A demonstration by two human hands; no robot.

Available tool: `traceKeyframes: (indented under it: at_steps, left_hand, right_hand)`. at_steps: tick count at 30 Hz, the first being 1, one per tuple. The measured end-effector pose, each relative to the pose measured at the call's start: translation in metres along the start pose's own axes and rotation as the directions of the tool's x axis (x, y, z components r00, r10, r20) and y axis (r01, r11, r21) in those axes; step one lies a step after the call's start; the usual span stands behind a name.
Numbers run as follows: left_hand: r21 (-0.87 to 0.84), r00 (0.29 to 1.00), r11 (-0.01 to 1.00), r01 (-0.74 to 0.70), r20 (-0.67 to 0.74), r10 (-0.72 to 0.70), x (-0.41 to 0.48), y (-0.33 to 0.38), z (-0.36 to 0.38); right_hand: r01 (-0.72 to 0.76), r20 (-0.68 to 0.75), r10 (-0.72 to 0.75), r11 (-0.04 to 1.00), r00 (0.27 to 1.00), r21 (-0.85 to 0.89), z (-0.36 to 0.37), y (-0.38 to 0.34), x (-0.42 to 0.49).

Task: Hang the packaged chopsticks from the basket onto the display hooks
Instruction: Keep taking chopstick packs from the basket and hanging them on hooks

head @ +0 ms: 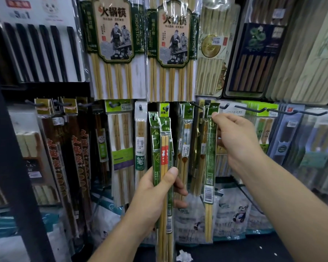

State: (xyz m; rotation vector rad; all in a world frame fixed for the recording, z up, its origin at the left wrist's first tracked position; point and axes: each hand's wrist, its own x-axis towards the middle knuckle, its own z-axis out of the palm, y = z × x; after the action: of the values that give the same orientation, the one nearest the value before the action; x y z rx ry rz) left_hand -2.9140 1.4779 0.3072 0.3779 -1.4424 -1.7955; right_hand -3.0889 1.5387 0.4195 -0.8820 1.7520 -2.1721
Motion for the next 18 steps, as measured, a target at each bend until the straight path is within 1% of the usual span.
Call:
traceKeyframes:
  at_steps: [9,13,18]
  left_hand:
    - [0.008,1.0,1.0,-0.019,0.021,0.019,0.0,-0.001,-0.001]
    - [0.022,0.999,0.999,-0.031,0.025,0.03,0.0,-0.001,0.0]
    - [0.054,0.999,0.998,-0.038,0.012,0.038,0.002,-0.002,-0.001]
  right_hand:
    - [0.038,0.005,-0.038,0.999,0.999,-0.025,-0.001,0.012,0.005]
    - [0.117,-0.026,-0.12,0.987,0.992,-0.115,-0.001,0.02,0.007]
    - [0.144,-0.052,-0.157,0.971,0.986,-0.189,-0.005,0.03,0.008]
